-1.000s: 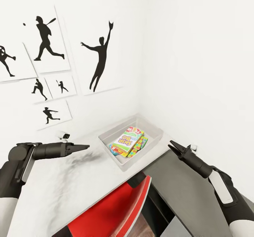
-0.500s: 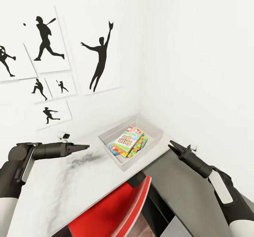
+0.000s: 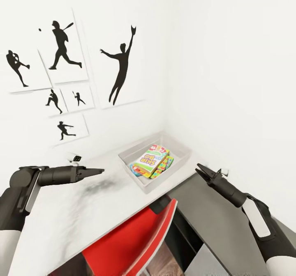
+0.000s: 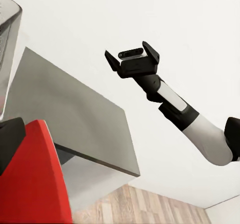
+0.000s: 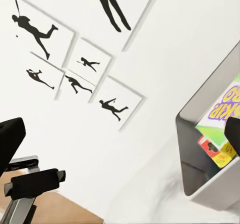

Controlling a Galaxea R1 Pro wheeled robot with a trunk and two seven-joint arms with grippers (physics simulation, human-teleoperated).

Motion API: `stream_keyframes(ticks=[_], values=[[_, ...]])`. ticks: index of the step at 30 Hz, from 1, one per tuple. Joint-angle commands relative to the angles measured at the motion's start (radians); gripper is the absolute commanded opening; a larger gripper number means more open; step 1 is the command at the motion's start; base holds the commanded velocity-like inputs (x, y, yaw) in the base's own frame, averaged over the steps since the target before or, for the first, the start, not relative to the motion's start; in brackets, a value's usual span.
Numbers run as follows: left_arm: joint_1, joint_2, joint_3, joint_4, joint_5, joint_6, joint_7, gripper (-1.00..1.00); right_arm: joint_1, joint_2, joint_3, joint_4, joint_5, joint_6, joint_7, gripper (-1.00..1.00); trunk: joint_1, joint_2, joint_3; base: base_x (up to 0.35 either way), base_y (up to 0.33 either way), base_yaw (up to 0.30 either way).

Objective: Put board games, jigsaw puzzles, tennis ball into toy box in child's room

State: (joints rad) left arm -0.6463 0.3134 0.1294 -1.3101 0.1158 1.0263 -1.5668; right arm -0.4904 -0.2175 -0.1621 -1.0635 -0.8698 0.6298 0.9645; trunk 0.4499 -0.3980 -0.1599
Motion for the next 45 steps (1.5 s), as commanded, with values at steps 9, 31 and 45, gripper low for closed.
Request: stream_keyframes(ticks=[9,31,45], values=[[-0.001,0.003,0.002,0.001,0.001,0.013,-0.004,1.0,0.0,0.0,0.0,-0.001,-0.005,0.008,-0.008,1.0,0.0,-0.002,-0.002,-0.055,0.0,0.262],[-0.001,0.004,0.003,0.0,0.001,0.017,-0.004,1.0,0.0,0.0,0.0,-0.001,-0.005,0.008,-0.009,1.0,0.0,-0.002,-0.002,-0.001,0.0,0.189],[-0.001,0.003,0.002,0.002,0.001,0.012,-0.004,1.0,0.0,0.004,0.004,-0.01,-0.003,0.009,-0.085,1.0,0.0,-0.002,-0.002,-0.096,0.051,0.01]])
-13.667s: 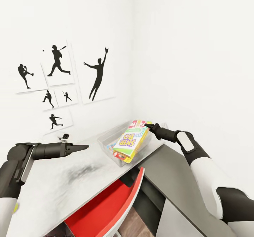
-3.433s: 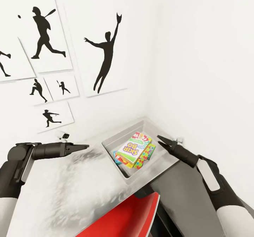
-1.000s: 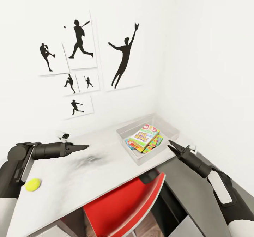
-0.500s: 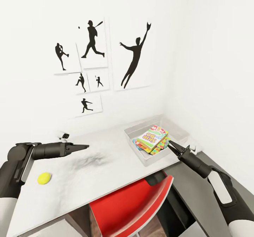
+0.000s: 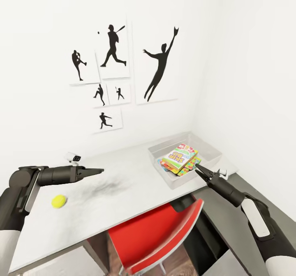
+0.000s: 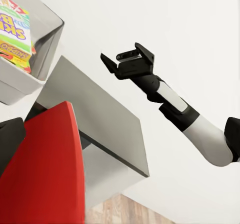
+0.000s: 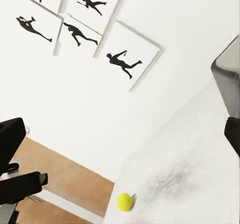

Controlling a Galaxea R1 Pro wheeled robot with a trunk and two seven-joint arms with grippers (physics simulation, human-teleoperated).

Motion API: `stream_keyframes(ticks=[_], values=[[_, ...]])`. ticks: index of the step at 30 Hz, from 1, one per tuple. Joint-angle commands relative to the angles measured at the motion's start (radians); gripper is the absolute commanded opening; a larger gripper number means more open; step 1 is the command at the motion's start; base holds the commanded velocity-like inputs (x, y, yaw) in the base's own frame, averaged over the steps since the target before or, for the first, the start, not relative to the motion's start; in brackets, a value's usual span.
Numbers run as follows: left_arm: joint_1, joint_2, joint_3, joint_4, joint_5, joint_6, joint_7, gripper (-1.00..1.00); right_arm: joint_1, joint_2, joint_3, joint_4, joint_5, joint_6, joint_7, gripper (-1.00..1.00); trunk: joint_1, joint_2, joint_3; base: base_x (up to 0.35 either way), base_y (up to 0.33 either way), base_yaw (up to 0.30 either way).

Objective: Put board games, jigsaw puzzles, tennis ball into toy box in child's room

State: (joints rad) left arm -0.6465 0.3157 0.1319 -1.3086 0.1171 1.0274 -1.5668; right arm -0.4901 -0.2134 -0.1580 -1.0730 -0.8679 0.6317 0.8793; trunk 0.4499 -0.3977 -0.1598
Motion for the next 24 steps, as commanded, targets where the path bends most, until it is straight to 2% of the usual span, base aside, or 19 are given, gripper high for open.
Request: stream_keyframes(ticks=[1,13,24], values=[[-0.001,0.0,0.0,0.0,-0.001,0.01,-0.004,1.0,-0.001,0.0,0.0,0.0,-0.005,0.007,-0.003,1.0,0.0,-0.002,-0.002,-0.242,0.154,0.113],[-0.001,0.002,0.0,0.0,-0.001,0.01,-0.004,1.0,-0.001,0.002,0.004,-0.001,-0.004,0.006,-0.022,1.0,0.0,-0.002,-0.002,-0.231,0.187,0.259],[-0.001,0.002,0.0,0.0,-0.001,0.01,-0.004,1.0,-0.001,0.002,0.009,-0.002,-0.004,0.006,-0.06,1.0,0.0,-0.002,-0.002,-0.086,0.261,0.291]])
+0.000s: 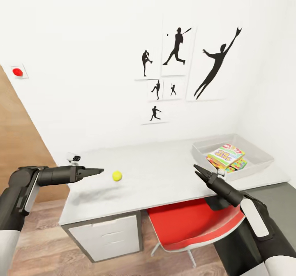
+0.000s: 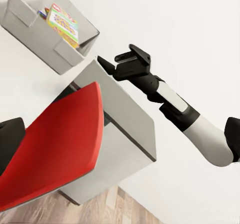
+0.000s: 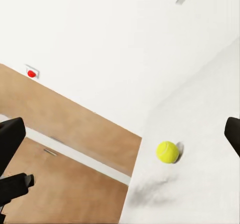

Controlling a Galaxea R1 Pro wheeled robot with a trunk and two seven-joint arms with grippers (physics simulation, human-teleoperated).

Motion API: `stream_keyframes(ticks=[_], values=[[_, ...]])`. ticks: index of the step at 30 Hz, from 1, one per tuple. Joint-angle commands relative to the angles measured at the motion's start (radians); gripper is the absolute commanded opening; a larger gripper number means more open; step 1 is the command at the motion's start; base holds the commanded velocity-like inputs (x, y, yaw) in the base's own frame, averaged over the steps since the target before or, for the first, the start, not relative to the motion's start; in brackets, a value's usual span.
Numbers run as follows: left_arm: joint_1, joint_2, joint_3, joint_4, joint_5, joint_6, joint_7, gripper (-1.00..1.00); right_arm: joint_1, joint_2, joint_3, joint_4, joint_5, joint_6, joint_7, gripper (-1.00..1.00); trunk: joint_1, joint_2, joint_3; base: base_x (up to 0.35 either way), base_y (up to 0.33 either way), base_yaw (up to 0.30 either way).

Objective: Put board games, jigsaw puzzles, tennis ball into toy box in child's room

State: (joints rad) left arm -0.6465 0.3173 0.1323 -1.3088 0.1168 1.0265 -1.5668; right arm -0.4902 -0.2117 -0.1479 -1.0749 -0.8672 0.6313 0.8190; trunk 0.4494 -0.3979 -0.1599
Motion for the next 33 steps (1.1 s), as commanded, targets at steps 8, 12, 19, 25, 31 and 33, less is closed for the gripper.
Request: stream_keyframes(ticks=[8,12,19,25,31,33], values=[[-0.001,0.0,0.0,0.0,0.0,0.011,-0.004,1.0,-0.007,0.021,0.02,-0.009,-0.006,0.02,-0.18,1.0,0.001,-0.002,-0.002,-0.003,0.271,0.292],[-0.001,0.0,0.0,0.0,0.0,0.011,-0.004,1.0,-0.101,0.09,0.124,-0.058,-0.007,0.066,-0.496,1.0,0.001,-0.002,-0.002,0.0,0.239,0.291],[-0.001,0.002,0.008,0.002,-0.002,0.01,-0.004,1.0,-0.275,0.199,0.213,-0.061,-0.012,0.16,-1.024,1.0,0.001,-0.002,-0.002,0.0,0.246,0.291],[-0.001,0.002,0.023,0.002,-0.002,0.01,-0.004,1.0,-0.37,0.224,0.225,0.11,-0.006,0.163,-1.134,1.0,0.001,-0.002,-0.002,0.0,0.273,0.291],[-0.001,0.003,0.032,0.003,-0.003,0.01,-0.004,1.0,-0.435,0.225,0.228,0.281,0.0,0.156,-1.152,1.0,0.001,-0.002,-0.002,0.073,0.273,0.291],[-0.001,0.003,0.033,0.003,-0.003,0.009,-0.004,1.0,-0.449,0.219,0.228,0.327,0.025,0.155,-1.183,1.0,0.001,-0.002,-0.002,0.14,0.191,0.29]])
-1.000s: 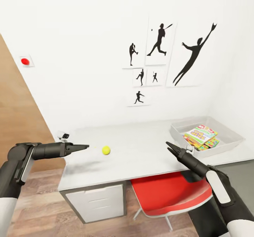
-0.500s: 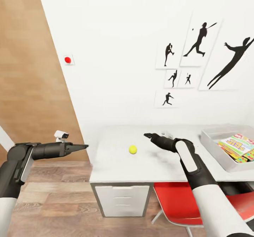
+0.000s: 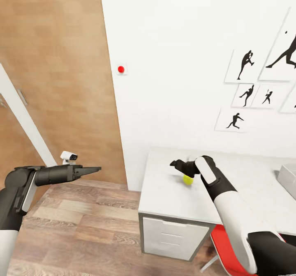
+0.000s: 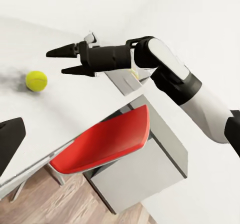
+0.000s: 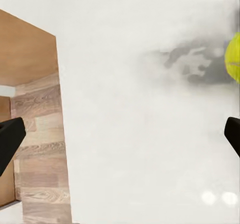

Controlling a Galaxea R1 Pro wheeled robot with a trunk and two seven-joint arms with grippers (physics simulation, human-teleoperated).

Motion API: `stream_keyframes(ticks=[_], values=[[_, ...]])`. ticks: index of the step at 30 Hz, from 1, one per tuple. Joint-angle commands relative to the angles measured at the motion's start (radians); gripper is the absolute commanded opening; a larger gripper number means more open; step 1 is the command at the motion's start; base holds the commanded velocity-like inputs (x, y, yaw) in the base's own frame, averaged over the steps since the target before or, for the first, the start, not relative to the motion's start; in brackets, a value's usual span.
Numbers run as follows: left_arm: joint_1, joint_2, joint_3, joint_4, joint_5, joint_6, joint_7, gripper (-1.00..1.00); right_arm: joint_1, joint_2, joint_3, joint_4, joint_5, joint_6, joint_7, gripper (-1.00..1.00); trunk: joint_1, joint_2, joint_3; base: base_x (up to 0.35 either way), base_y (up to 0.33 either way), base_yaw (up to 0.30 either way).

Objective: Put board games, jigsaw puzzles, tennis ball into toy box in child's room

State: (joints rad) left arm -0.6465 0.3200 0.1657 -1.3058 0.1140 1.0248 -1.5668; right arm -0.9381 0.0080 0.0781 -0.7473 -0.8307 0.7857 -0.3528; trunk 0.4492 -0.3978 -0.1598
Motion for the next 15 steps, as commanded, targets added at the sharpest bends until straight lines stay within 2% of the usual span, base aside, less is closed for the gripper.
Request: stream_keyframes(ticks=[1,3,5,11,15], values=[[-0.001,0.0,0.0,0.0,0.0,0.01,-0.004,1.0,-0.004,-0.002,0.002,0.006,-0.002,0.001,-0.021,1.0,0.001,-0.002,-0.002,0.111,0.129,0.28],[-0.001,0.001,0.0,0.0,-0.001,0.01,-0.004,1.0,-0.01,-0.009,-0.004,0.021,0.034,0.005,-0.054,1.0,0.001,-0.002,-0.002,0.058,0.067,0.179],[-0.001,0.001,0.0,0.0,-0.002,0.009,-0.004,1.0,-0.012,-0.013,-0.007,0.025,0.05,0.005,-0.066,1.0,0.001,-0.002,-0.002,0.03,0.035,0.092],[-0.001,0.001,0.0,0.0,-0.002,0.009,-0.004,1.0,-0.009,-0.022,-0.007,0.029,0.067,0.001,-0.082,1.0,0.001,-0.002,-0.003,0.009,0.019,0.014],[-0.001,0.0,0.001,0.0,-0.002,0.009,-0.004,1.0,-0.008,-0.053,-0.006,0.029,0.069,-0.001,-0.086,1.0,0.001,-0.002,-0.007,0.001,0.171,-0.101]])
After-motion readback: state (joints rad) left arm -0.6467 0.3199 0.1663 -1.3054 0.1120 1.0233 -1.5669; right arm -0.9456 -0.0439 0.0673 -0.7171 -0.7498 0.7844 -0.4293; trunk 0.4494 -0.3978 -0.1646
